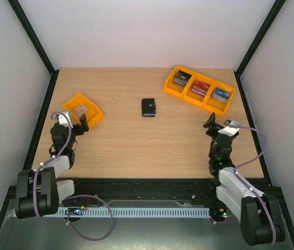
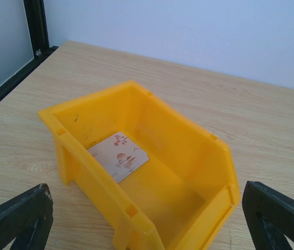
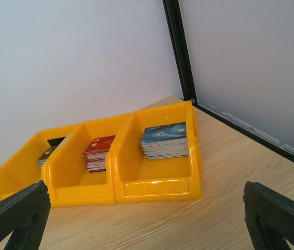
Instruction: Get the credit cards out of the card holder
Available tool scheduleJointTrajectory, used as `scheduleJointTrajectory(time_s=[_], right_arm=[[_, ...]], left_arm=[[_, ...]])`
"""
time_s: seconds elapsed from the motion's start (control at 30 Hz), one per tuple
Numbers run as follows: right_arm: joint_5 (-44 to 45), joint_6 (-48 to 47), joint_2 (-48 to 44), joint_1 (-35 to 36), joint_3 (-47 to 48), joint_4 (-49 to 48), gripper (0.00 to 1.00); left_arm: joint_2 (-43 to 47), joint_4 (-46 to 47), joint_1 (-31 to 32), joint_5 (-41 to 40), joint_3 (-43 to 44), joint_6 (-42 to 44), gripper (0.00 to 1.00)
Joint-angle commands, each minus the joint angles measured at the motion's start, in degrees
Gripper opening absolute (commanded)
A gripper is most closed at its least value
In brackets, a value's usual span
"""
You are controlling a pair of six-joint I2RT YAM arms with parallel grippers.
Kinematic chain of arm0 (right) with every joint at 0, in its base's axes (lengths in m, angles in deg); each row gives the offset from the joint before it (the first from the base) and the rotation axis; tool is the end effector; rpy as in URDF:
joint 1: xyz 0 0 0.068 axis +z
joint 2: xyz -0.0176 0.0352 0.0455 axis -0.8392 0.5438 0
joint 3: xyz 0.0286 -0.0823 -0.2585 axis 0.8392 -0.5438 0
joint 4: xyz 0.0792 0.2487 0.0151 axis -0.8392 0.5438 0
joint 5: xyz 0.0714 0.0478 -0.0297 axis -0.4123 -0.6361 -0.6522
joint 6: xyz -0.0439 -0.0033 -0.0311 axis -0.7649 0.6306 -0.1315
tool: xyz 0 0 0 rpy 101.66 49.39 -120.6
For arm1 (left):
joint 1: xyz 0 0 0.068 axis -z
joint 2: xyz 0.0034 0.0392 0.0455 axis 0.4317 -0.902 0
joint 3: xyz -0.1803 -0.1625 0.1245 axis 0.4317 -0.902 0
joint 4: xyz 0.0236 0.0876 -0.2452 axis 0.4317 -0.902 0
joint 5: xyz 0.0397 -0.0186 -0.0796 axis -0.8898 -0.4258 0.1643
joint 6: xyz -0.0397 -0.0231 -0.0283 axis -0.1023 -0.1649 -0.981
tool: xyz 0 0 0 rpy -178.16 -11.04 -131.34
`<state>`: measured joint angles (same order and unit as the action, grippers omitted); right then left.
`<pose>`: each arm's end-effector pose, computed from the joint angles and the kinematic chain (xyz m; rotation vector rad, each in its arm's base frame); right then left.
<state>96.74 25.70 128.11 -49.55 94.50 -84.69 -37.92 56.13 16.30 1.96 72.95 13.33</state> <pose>0.1755 0.0128 0.1917 0.3550 1.5006 0.1128 0.2081 0.0291 0.1721 -0.1767 1.7066 -0.1213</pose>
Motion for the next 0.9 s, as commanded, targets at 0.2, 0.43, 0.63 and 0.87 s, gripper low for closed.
scheduleJointTrajectory(time_s=[0.2,0.43,0.63,0.87], right_arm=[[1.08,4.29,-4.28,-0.20,-0.10,-2.71,0.99],[-19.10,7.61,-2.28,-0.15,5.61,0.40,0.99],[-39.36,7.00,1.17,-0.16,15.50,9.71,0.99],[-55.75,15.21,12.17,0.07,25.70,11.37,0.99]], left_arm=[[1.09,-13.59,-0.28,3.80,11.06,1.19,0.99],[-4.67,-41.27,-1.31,28.09,31.58,12.41,1.00],[-1.05,-47.98,-1.79,30.05,40.25,12.61,0.99],[-2.50,-64.82,-1.30,28.95,51.68,16.39,0.99]])
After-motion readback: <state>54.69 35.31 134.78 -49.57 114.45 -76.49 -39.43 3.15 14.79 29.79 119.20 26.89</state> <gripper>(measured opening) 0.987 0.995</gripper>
